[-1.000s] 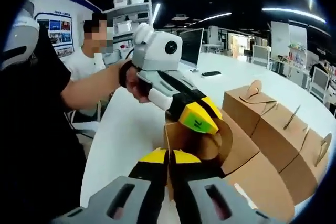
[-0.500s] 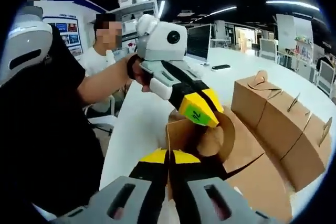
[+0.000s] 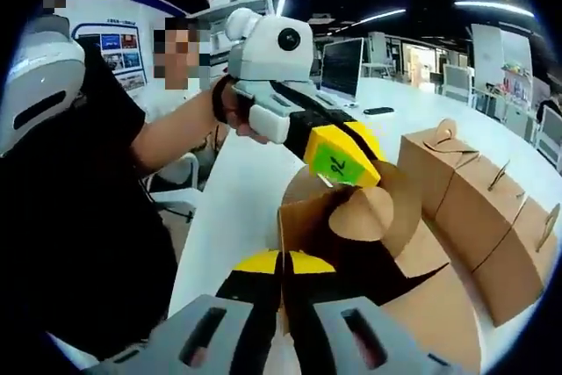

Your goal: Pick up one paper box from the group, open the paper box, and remove the item inside

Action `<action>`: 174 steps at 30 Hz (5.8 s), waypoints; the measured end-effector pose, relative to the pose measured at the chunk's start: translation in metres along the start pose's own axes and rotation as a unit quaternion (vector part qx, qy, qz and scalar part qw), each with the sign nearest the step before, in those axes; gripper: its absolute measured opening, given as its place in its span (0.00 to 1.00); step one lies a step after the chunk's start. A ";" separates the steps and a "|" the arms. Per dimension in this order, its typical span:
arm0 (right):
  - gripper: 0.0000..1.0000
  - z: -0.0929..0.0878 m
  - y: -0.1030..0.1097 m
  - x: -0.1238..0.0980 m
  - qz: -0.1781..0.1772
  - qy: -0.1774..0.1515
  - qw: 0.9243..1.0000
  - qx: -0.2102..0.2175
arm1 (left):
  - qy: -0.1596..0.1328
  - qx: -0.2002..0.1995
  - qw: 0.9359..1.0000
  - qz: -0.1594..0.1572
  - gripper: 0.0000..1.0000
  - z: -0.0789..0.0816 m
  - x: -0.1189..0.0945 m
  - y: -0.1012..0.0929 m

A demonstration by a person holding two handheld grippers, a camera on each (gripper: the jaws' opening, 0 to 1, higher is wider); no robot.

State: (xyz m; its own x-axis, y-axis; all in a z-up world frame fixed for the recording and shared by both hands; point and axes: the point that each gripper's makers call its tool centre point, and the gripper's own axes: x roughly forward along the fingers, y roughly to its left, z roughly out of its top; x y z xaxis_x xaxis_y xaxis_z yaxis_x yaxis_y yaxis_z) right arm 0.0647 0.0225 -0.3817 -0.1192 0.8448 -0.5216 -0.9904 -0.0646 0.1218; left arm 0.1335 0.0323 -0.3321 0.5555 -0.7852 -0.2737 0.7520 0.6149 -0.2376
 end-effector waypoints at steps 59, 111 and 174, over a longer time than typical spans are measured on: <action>0.04 -0.001 0.002 0.000 0.021 0.008 1.000 0.003 | 0.003 0.081 0.991 0.103 0.12 0.033 0.028 0.078; 0.04 -0.002 0.000 0.000 0.025 0.007 1.000 0.011 | 0.018 0.308 0.946 0.103 0.25 -0.003 0.011 0.025; 0.03 -0.001 -0.003 0.002 0.027 0.000 1.000 0.002 | 0.191 0.203 0.960 0.024 0.18 -0.039 0.040 0.045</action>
State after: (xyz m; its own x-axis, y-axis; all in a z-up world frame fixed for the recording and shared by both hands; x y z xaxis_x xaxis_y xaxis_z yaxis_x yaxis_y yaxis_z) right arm 0.0676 0.0237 -0.3840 -0.1731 0.8403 -0.5138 -0.9822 -0.1088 0.1529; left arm 0.1755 0.0318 -0.3897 0.4818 -0.6245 -0.6147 0.8478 0.5096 0.1468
